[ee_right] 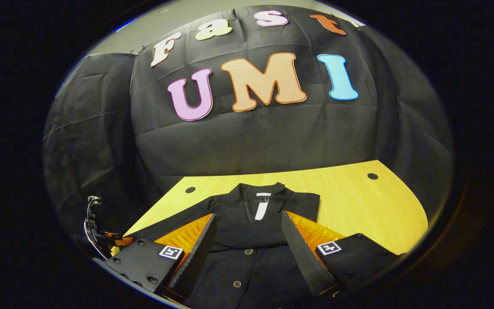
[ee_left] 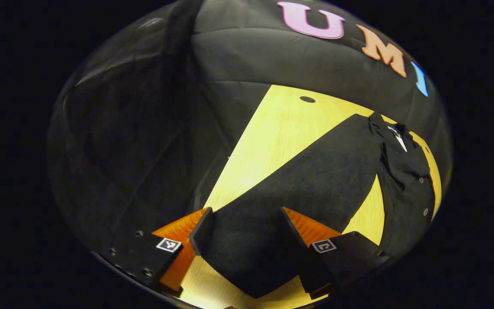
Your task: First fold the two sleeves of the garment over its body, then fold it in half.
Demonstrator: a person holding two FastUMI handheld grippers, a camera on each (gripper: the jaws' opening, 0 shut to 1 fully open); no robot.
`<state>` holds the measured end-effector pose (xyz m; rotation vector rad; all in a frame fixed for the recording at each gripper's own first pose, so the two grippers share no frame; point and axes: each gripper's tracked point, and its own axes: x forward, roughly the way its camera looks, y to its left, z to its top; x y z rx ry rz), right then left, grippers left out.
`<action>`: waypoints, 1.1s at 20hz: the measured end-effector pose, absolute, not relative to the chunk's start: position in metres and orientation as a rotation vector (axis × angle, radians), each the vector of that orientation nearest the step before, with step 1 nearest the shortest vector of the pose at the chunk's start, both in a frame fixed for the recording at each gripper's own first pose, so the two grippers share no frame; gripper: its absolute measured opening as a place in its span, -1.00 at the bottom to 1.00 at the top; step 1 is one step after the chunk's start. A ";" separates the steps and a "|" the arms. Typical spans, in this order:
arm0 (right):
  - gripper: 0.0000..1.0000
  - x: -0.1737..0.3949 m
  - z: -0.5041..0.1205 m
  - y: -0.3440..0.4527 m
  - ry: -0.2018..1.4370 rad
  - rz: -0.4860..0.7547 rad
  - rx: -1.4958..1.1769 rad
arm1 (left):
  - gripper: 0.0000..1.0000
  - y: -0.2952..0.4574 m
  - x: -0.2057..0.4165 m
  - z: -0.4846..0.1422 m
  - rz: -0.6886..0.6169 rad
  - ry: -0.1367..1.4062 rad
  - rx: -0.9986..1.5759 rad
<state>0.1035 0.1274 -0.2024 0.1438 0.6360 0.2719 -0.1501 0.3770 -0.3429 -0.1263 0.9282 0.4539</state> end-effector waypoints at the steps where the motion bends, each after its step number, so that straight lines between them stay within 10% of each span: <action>1: 0.95 0.103 -0.202 0.127 0.635 0.272 0.144 | 0.61 0.372 -0.148 -0.342 0.448 0.920 -0.130; 7: 0.95 0.100 -0.201 0.122 0.637 0.271 0.130 | -0.96 0.356 -0.145 -0.346 0.444 0.967 -0.116; 22: 0.96 0.084 -0.186 0.083 0.607 0.279 0.132 | -1.00 0.285 -0.049 -0.217 0.339 0.676 -0.157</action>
